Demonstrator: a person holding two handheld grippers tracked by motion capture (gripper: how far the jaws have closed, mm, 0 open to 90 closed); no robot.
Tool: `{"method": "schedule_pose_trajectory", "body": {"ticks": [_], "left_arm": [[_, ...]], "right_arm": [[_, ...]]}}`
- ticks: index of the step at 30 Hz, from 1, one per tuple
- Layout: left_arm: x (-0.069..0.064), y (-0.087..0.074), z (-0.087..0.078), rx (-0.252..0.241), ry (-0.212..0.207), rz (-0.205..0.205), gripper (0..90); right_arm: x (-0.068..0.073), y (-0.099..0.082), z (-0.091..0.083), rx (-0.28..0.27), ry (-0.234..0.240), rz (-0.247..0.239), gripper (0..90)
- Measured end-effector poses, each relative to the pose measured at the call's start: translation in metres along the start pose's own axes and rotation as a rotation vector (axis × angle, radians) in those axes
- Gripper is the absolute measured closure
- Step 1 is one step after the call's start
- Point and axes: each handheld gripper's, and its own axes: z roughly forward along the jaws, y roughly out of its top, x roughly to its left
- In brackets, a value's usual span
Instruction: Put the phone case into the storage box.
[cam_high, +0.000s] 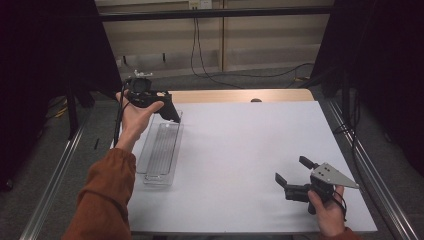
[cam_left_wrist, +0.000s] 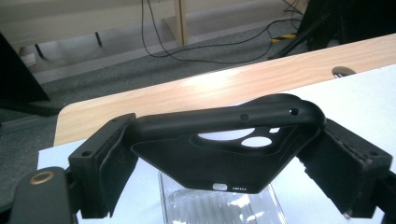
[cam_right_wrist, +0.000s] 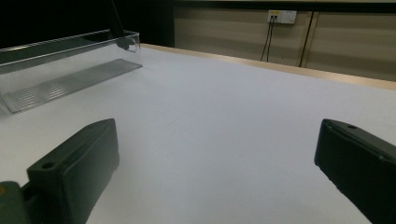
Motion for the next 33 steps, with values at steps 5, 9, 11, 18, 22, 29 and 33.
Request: {"method": "schedule_pose_trajectory", "body": {"ticks": [5, 9, 11, 18, 22, 29, 33], "left_arm": [[-0.002, -0.001, 0.004, 0.008, 0.016, -0.004, 14.1], [-0.002, -0.001, 0.006, 0.008, 0.029, -0.026, 14.1], [-0.002, -0.001, 0.008, 0.014, 0.042, -0.023, 14.1], [-0.001, -0.003, 0.013, 0.025, 0.070, -0.059, 13.9], [-0.003, -0.003, 0.017, 0.028, 0.087, -0.056, 13.9], [-0.003, -0.005, 0.023, 0.042, 0.103, -0.083, 13.8], [-0.003, -0.006, 0.027, 0.051, 0.110, -0.093, 13.8]], "right_arm": [[0.000, 0.000, 0.000, 0.001, -0.001, 0.001, 0.0], [0.000, 0.000, 0.000, 0.000, 0.000, 0.000, 0.0], [0.000, 0.000, 0.000, 0.000, 0.000, 0.000, 0.0], [0.000, 0.000, 0.000, 0.003, -0.001, -0.002, 0.0], [0.000, -0.001, 0.001, 0.003, 0.000, -0.002, 0.0], [0.000, -0.001, 0.001, 0.005, 0.002, -0.003, 0.0], [0.000, 0.000, 0.000, 0.003, -0.001, 0.001, 0.0]]}}
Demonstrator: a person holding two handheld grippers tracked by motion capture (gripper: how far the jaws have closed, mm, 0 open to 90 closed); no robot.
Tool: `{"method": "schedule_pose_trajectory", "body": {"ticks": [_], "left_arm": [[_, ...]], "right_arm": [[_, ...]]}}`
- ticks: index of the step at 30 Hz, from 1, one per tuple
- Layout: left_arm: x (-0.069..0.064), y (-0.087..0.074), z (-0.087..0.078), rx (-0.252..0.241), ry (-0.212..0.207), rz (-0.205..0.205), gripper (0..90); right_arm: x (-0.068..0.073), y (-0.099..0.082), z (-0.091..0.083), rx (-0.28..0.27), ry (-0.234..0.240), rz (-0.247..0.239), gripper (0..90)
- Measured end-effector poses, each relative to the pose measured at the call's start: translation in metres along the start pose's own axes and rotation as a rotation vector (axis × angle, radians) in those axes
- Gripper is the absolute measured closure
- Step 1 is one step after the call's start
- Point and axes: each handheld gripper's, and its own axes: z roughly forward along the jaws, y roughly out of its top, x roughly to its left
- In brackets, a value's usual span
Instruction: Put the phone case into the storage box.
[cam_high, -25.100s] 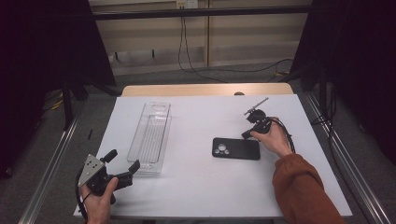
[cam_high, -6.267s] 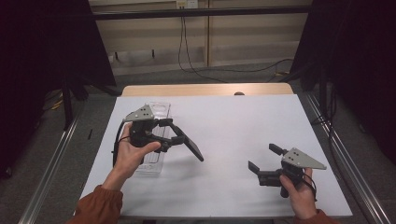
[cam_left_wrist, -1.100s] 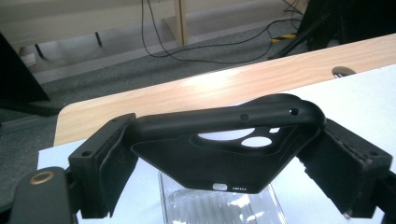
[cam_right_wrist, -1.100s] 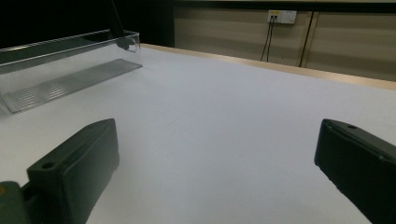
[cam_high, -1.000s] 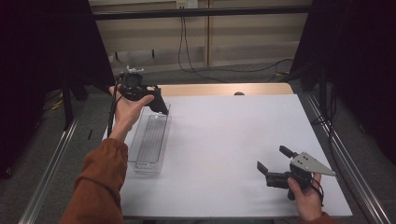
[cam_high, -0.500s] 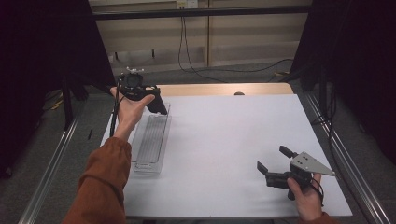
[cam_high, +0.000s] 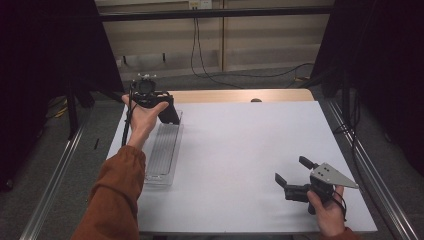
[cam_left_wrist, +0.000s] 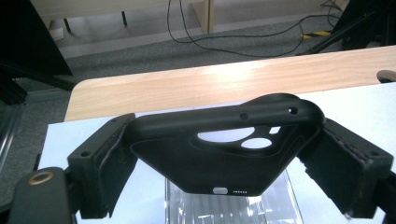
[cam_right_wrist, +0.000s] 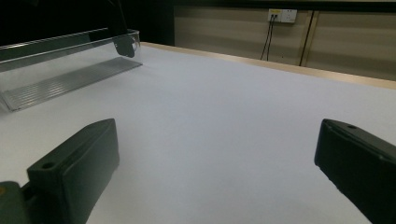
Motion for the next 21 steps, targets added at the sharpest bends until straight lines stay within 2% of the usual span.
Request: {"method": "schedule_pose_trajectory", "body": {"ticks": [17, 21], "left_arm": [[-0.0048, -0.0022, 0.0083, -0.005, 0.028, 0.002, 13.2], [-0.0068, -0.0018, 0.0097, -0.008, 0.031, 0.015, 12.6]], "right_arm": [[-0.0005, -0.0006, -0.0003, 0.004, 0.001, -0.004, 0.0], [-0.0004, -0.0007, 0.0000, 0.006, 0.004, -0.002, 0.0]]}}
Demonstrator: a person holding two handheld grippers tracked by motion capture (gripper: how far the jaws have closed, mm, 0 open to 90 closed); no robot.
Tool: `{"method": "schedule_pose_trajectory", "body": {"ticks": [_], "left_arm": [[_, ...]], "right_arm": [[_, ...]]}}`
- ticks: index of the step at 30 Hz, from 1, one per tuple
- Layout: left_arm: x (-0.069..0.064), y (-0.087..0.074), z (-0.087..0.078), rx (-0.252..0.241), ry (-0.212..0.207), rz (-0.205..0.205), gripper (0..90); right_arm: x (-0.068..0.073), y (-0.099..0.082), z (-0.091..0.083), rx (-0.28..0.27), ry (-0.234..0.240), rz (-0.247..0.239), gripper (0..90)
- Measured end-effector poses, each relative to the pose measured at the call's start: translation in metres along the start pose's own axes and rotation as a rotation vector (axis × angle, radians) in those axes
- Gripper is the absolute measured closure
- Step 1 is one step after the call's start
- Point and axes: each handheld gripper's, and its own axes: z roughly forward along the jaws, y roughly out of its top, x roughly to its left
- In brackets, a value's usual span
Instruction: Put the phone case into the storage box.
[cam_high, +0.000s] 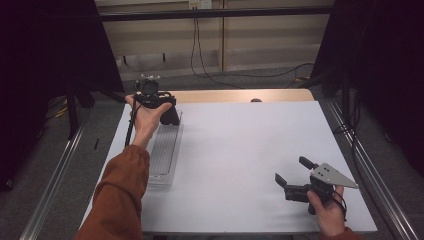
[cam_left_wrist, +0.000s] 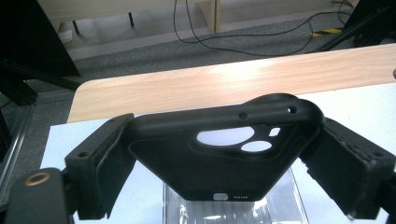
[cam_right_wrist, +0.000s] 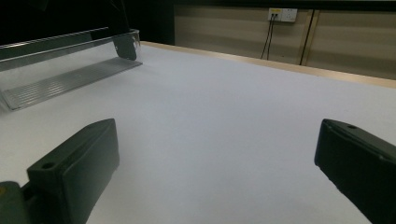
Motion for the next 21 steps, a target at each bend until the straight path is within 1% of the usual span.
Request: {"method": "schedule_pose_trajectory", "body": {"ticks": [7, 8, 10, 12, 13, 17, 18, 21], "left_arm": [[-0.002, 0.001, 0.002, -0.004, 0.002, 0.020, 11.9], [-0.002, 0.001, 0.003, -0.004, -0.001, 0.019, 11.8], [-0.004, 0.001, 0.003, -0.002, -0.001, 0.032, 11.9], [-0.006, 0.001, 0.004, 0.002, -0.011, 0.039, 12.0], [-0.007, 0.001, 0.005, -0.001, -0.002, 0.046, 12.0], [-0.010, 0.001, 0.008, -0.006, -0.005, 0.057, 12.1], [-0.010, 0.001, 0.008, -0.009, -0.005, 0.048, 12.2], [-0.009, 0.001, 0.009, -0.009, -0.009, 0.048, 12.1]], "right_arm": [[0.000, -0.001, 0.000, 0.006, 0.006, -0.001, 0.0], [0.000, -0.001, 0.001, 0.007, 0.007, 0.001, 0.0], [0.000, -0.001, 0.001, 0.006, 0.009, 0.002, 0.0], [0.000, -0.001, 0.001, 0.006, 0.009, 0.002, 0.0], [0.000, -0.001, 0.001, 0.007, 0.010, 0.003, 0.0], [0.001, -0.001, 0.000, 0.007, 0.013, 0.006, 0.0], [0.001, -0.001, 0.000, 0.007, 0.013, 0.005, 0.0], [0.000, -0.001, 0.000, 0.009, 0.014, 0.001, 0.0]]}}
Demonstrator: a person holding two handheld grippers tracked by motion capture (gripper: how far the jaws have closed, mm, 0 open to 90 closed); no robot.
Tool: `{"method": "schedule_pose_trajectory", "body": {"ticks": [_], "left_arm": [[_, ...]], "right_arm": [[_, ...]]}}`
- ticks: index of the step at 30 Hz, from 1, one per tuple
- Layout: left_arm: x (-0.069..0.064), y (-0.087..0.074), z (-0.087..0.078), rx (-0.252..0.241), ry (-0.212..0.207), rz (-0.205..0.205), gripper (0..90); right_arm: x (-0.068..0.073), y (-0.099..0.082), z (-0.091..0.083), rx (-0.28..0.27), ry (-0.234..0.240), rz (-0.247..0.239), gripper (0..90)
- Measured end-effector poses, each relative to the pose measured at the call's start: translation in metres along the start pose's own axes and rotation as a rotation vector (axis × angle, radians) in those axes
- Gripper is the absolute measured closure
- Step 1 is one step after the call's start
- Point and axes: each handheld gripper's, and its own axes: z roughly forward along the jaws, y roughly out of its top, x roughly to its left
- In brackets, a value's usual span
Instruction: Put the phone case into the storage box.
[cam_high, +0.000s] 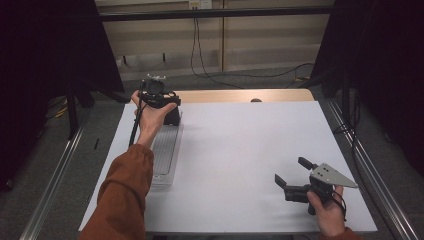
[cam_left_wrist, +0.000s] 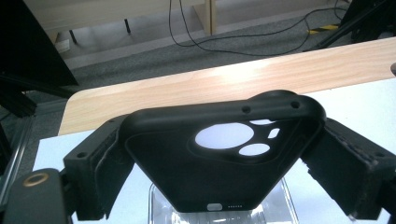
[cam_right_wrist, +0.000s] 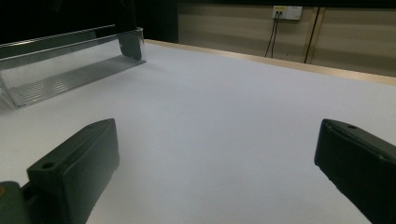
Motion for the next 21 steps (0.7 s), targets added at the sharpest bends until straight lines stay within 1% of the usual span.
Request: {"method": "schedule_pose_trajectory", "body": {"ticks": [3, 6, 8, 12, 15, 18, 21], "left_arm": [[0.0010, 0.0001, 0.0004, -0.001, -0.009, -0.008, 12.2], [0.0015, 0.0001, 0.0010, -0.003, -0.014, -0.004, 12.2], [0.0020, 0.0002, 0.0009, -0.008, -0.022, -0.017, 12.3], [-0.0013, 0.0007, -0.0002, -0.015, -0.023, 0.006, 12.8], [0.0001, 0.0007, 0.0014, -0.019, -0.022, -0.010, 12.8], [0.0024, 0.0008, 0.0025, -0.020, -0.029, -0.014, 12.7], [0.0045, 0.0010, 0.0031, -0.021, -0.039, -0.018, 12.5]], "right_arm": [[-0.0004, -0.0002, 0.0000, 0.000, 0.001, -0.002, 0.0], [0.0001, 0.0000, 0.0001, -0.001, 0.001, 0.002, 0.0], [0.0000, -0.0001, 0.0000, 0.000, 0.001, 0.000, 0.0], [-0.0002, -0.0003, 0.0003, -0.001, 0.000, 0.006, 0.0], [0.0000, -0.0003, 0.0003, 0.000, 0.000, 0.007, 0.0], [-0.0004, -0.0002, -0.0002, -0.001, -0.001, 0.002, 0.0], [-0.0007, -0.0004, 0.0002, -0.001, -0.002, 0.008, 0.0]]}}
